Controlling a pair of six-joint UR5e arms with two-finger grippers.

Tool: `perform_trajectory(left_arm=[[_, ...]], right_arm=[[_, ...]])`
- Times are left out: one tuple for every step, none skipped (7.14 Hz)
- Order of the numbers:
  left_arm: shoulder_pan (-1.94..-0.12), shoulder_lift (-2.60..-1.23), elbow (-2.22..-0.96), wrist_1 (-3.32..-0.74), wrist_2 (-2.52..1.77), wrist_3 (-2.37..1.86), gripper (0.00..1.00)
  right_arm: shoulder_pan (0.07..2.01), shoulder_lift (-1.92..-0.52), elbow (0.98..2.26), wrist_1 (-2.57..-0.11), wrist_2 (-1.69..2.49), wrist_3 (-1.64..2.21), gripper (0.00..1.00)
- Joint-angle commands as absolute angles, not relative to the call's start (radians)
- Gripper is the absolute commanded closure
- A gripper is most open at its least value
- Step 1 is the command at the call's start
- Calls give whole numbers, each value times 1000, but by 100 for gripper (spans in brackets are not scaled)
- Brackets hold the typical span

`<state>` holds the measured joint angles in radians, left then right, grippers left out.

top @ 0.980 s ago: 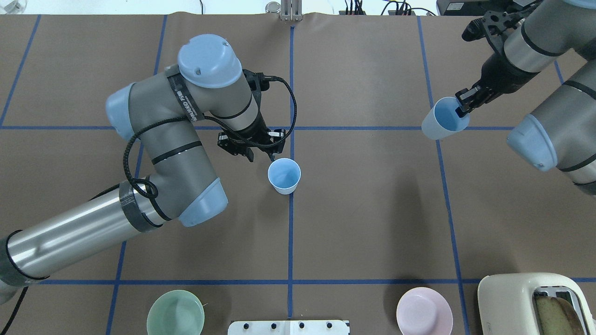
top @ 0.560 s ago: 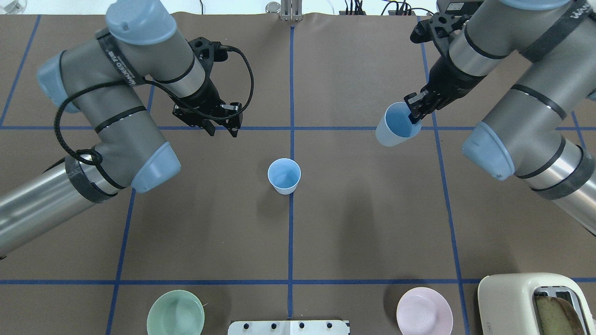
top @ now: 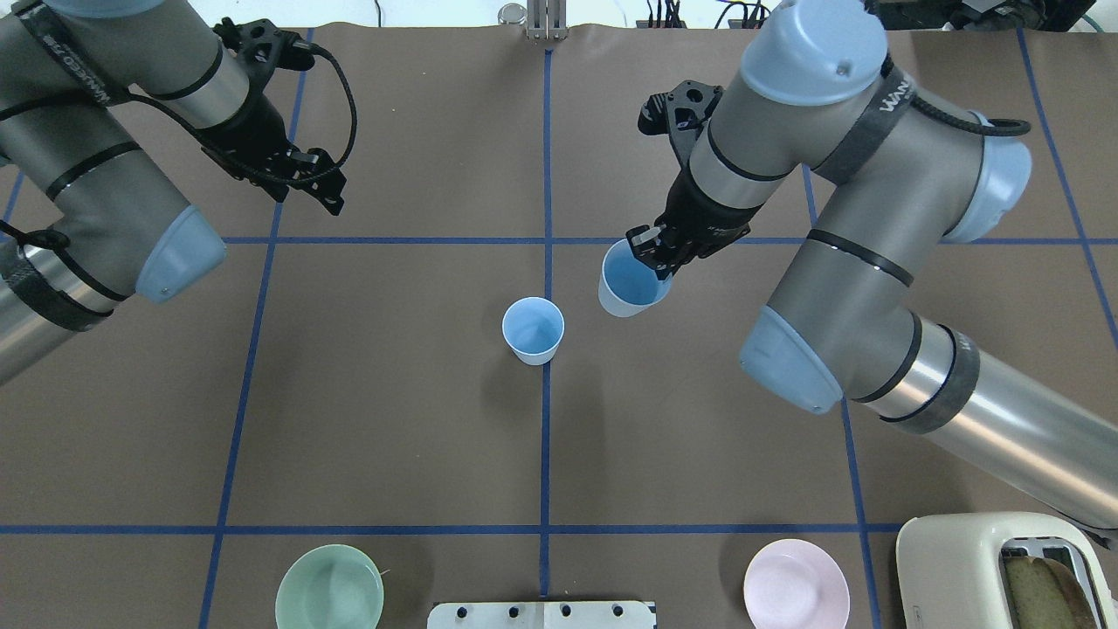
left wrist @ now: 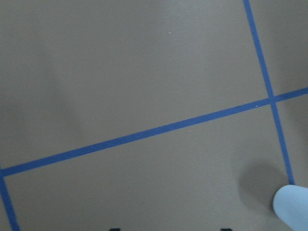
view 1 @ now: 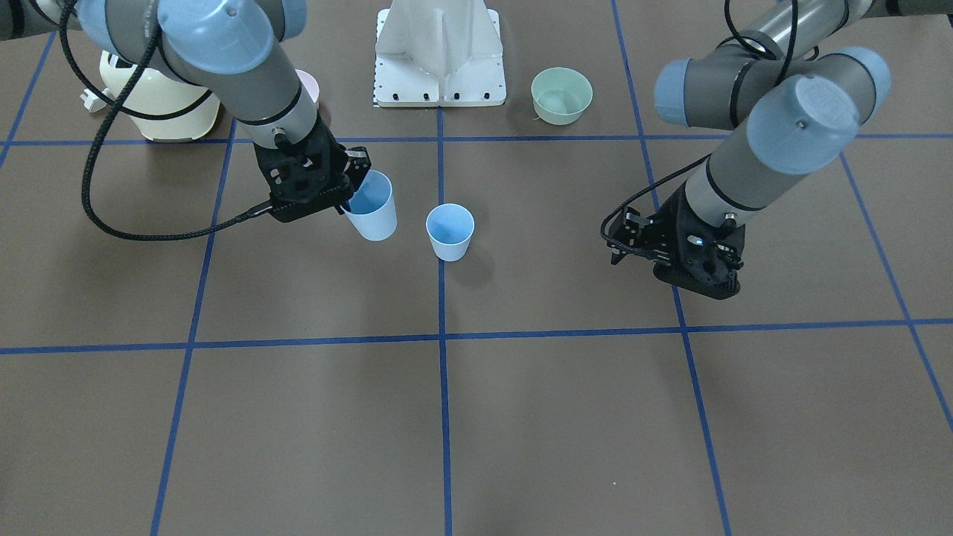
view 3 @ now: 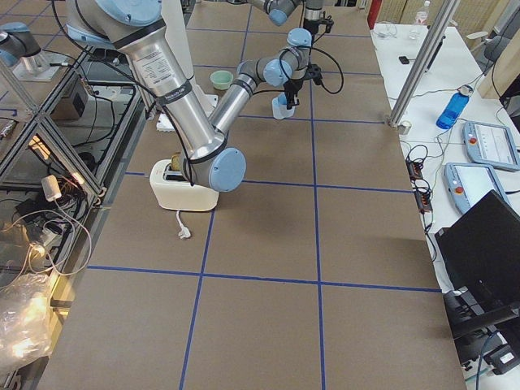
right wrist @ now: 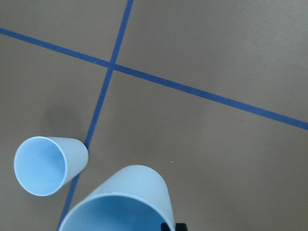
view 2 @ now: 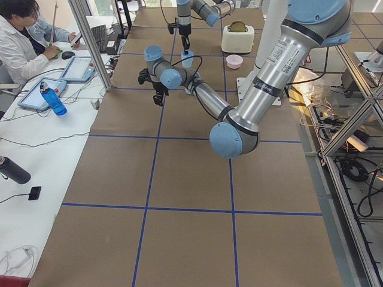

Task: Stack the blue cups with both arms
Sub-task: 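Lower the right-held cup into the center cup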

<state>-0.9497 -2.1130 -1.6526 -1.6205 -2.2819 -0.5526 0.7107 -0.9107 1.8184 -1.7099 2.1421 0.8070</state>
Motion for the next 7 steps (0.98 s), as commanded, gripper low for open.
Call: perform_trajectory(left_arm=[[-971,-2086,-1651,-1624,-2283,-506,13],[-973,-2076,-1652,-1626,-2283,-506,13],[-971,-2068,-1649,-1641,-2283,-508,13],[-973,-2060,-1644,-1664,-2283,-508,13],[-973,-2056,-1644,-1666,-2283,-508,13],[-973,-2056,-1644,-1667,-2283,-508,13],[-973,-2056,-1644,-1667,-2283,-508,13]], right_arm=[[654,-844,1770,-1709,2128,864,100],[643,-836,1769,-1709,2126,864,100],[632,-818,1750,-1706,2126,851,100],[623,-772,1699,-1706,2126,850,100],[621,-746,1665,-1706,2125,850,100],[621,-749,1663,-1704,2125,847,100],[621,-750,1652,-1704,2120,847,100]])
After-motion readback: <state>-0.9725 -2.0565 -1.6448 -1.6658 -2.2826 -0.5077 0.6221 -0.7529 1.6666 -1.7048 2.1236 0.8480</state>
